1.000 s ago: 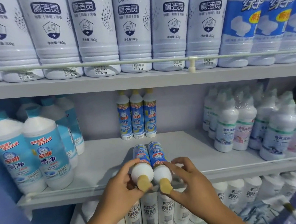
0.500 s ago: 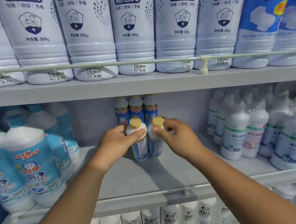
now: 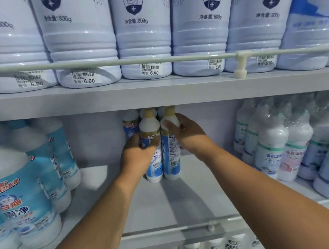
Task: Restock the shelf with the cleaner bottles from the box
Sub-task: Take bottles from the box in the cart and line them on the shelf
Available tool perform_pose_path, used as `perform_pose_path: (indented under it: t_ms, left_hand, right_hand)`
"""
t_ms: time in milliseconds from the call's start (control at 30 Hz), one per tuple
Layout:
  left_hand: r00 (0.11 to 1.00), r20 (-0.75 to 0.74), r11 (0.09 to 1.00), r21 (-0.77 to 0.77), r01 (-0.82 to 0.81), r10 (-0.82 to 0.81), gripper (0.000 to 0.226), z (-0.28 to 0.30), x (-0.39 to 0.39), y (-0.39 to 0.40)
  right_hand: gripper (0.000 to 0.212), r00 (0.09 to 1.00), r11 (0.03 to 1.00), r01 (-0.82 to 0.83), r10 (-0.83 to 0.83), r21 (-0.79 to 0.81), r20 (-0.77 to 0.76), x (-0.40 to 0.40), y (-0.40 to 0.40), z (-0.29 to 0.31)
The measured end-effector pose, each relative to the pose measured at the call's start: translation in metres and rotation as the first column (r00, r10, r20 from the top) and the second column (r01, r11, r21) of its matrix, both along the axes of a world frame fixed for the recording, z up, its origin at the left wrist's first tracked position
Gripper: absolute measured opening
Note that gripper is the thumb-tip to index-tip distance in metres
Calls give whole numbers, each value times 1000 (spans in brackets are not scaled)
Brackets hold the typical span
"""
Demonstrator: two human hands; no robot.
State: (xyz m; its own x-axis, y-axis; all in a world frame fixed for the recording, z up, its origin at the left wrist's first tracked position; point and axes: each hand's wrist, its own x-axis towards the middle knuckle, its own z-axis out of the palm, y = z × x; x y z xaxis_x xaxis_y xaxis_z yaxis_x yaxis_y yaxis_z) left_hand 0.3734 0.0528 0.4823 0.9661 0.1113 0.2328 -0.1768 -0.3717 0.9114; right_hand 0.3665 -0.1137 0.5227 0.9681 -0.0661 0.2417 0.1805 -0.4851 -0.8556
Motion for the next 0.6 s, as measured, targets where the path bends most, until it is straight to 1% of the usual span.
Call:
perform_pose_path:
  t_ms: [33, 67, 100, 167, 233, 300, 367, 467, 533, 600]
  left_hand:
    - [999, 30, 999, -53, -12, 13, 18, -8, -2, -2]
    - [999, 45, 997, -82, -2, 5, 17, -16, -4, -2]
    - [999, 53, 997, -74, 16, -12, 23, -25, -4, -3]
    - [999, 34, 999, 36, 38, -40, 37, -40, -7, -2]
    - [998, -31, 990, 127, 64, -61, 36, -53, -10, 0]
    - [996, -61, 983, 172, 69, -59, 34, -61, -11, 1]
    - [998, -42, 981, 186, 56, -49, 36, -65, -7, -1]
    - [1000, -14, 979, 204, -24, 27, 37, -70, -2, -9]
    - [997, 9, 977, 199, -80, 80, 38, -77, 2, -12]
    - [996, 33, 972, 217, -86, 81, 42, -84, 5, -15]
  right_hand:
    - [35, 1000, 999, 17, -17, 29, 14, -3, 1, -10]
    - [36, 999, 999, 30, -31, 37, 15, -5, 2, -26]
    - [36, 999, 999, 33, -33, 43, 9, -9, 3, -44]
    - [32, 999, 996, 3, 1, 85, -48, -19, 4, -79]
    - [31, 997, 992, -15, 24, 122, -74, -22, 5, -101]
    - [31, 997, 990, 4, 6, 142, -75, -18, 6, -109]
    - [35, 998, 987, 17, -7, 160, -66, -13, 10, -116]
    - [48, 1000, 994, 14, -13, 112, -6, -11, 15, -131]
    - [49, 999, 993, 20, -24, 119, 27, -8, 14, -137]
    - [50, 999, 989, 23, -28, 145, 31, -3, 12, -139]
